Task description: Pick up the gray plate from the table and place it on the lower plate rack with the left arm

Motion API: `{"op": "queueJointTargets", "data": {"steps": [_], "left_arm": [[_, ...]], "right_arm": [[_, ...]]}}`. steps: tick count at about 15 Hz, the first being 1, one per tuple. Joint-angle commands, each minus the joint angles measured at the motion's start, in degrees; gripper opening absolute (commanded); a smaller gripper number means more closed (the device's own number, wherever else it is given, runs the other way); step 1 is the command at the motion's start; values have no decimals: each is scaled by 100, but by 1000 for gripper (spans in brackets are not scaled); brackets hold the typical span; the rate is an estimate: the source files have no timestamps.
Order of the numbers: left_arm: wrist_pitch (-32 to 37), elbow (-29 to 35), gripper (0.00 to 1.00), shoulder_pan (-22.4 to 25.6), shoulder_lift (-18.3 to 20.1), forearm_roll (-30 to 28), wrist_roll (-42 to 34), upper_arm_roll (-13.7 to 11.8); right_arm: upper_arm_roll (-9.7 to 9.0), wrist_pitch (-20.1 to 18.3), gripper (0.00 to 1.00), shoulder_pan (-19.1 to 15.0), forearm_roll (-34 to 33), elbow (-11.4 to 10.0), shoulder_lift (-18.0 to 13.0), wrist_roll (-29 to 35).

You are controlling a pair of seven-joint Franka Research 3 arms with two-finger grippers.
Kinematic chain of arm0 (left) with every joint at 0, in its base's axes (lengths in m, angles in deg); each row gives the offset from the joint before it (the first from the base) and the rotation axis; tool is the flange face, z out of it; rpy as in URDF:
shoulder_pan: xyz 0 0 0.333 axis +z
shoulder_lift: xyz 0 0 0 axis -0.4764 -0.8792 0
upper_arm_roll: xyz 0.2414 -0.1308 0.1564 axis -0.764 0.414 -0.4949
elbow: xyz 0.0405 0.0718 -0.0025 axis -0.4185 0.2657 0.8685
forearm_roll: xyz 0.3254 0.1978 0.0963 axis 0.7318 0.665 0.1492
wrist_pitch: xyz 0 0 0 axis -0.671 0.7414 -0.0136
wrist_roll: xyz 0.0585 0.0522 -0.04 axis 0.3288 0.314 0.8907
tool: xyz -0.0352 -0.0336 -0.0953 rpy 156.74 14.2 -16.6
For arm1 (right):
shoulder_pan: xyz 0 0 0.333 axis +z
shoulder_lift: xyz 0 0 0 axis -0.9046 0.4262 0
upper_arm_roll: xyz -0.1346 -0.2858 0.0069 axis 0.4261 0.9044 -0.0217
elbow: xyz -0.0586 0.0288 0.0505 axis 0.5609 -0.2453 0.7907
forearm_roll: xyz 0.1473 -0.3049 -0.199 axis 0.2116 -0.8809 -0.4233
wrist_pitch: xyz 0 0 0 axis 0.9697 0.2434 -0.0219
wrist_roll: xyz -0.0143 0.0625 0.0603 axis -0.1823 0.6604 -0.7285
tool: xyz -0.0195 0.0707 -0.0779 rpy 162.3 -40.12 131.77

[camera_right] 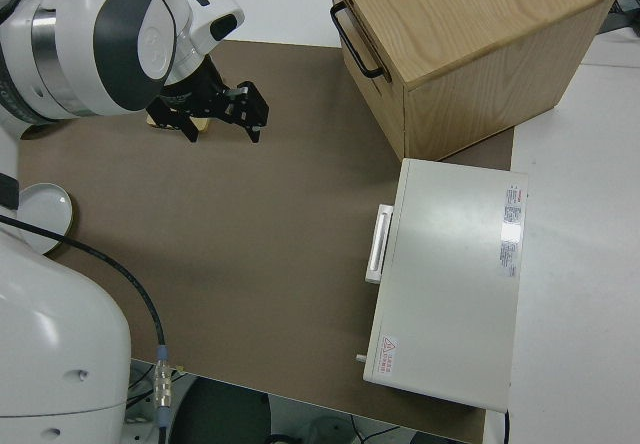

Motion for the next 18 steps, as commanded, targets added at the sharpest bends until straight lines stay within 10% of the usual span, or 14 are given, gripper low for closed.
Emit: {"op": "queueJointTargets", "data": {"steps": [1,18], "left_arm": [[79,154,1000,12,189,-21,-3,-22],[-201,1162,998,-50,496,-101,886,-13]], "right_arm": [[-33,-83,987,-56,59,35,-14,1],[-33,-83,987,-56,59,35,-14,1]]}}
